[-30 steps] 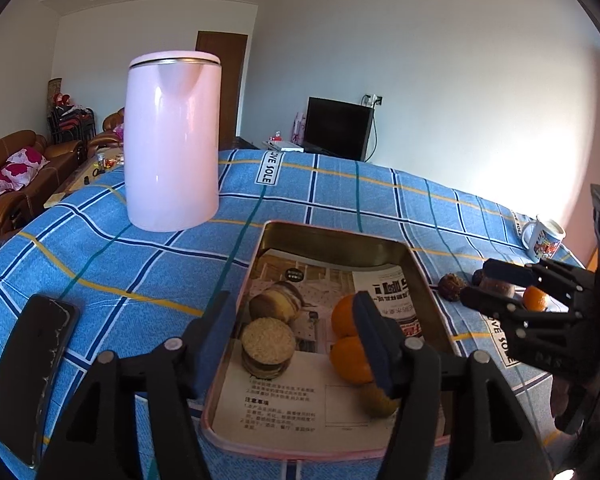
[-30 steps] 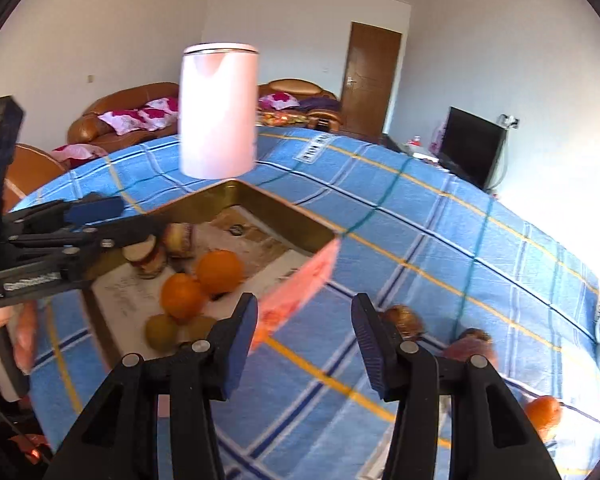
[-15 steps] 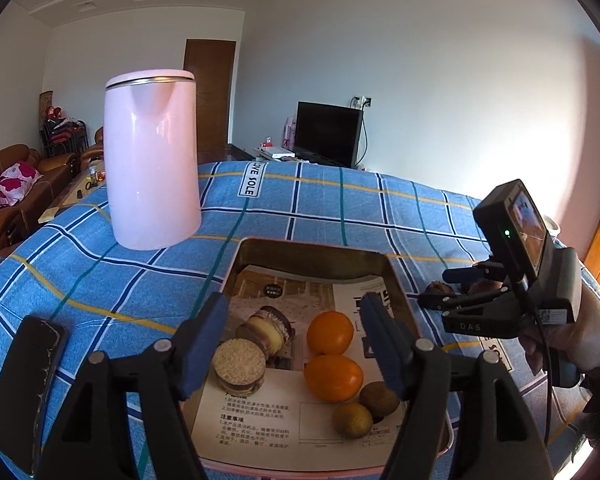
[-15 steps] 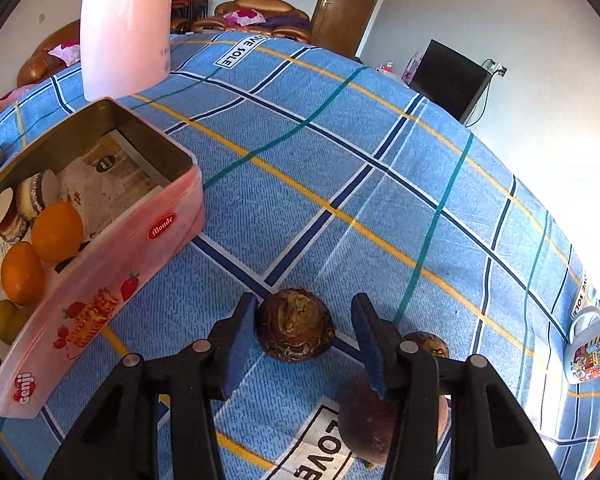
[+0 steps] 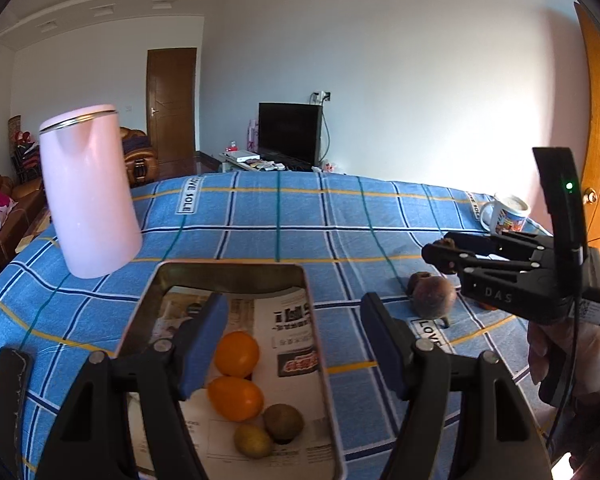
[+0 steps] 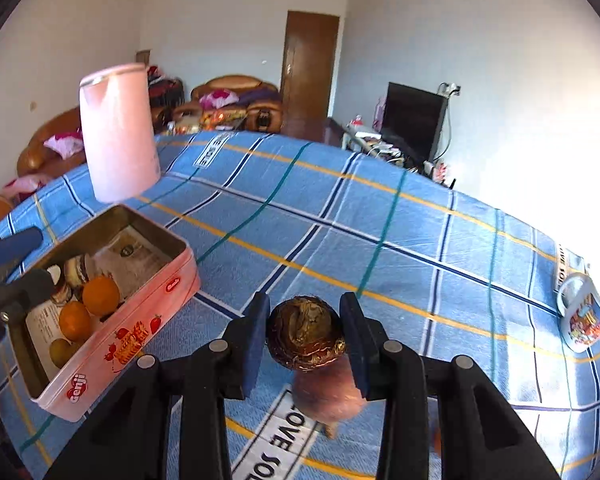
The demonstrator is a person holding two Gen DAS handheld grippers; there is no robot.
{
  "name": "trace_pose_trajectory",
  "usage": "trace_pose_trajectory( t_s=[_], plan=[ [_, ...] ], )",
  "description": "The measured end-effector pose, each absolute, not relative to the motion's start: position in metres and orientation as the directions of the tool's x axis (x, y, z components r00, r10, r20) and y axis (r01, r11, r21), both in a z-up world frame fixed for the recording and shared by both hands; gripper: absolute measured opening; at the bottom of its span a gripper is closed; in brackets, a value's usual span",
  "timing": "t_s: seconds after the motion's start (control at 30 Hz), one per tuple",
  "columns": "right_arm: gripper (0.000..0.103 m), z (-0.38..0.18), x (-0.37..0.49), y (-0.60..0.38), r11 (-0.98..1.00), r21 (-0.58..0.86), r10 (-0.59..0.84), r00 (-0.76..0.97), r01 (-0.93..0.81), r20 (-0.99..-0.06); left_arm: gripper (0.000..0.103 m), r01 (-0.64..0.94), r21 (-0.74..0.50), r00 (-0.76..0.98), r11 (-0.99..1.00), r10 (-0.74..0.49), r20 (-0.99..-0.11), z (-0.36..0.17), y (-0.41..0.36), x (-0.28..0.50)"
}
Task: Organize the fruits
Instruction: 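Grasp the shiny brown round fruit with the right tool while the left tool grasps the dark purple fruit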
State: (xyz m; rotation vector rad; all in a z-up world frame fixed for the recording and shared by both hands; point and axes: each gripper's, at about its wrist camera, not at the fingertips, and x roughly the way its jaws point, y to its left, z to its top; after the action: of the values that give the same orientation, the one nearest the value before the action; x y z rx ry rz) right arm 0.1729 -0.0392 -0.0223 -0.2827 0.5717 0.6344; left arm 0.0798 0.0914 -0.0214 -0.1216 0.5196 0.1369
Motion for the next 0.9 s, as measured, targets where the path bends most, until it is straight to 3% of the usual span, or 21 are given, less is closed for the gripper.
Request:
trace_pose_trajectory(
  t_s=[0.4,0.9],
  plan=[
    [0.038,-0.021,0.176,-0.147,0.898,0.049,0.404,0.773,-0.438,-0.488,0.071,0.02,-0.11,0.786,0.994,-0.084,-0.613,-0.044,0.002,0.158],
    [0.038,-0.039,0.181,-0.176,0.894,0.117,0.432,0.762,-0.432,-0.482,0.069,0.038,-0.092,0.707,0.995,-0.092,-0.701,-0.069,-0.027,0.208]
  ],
)
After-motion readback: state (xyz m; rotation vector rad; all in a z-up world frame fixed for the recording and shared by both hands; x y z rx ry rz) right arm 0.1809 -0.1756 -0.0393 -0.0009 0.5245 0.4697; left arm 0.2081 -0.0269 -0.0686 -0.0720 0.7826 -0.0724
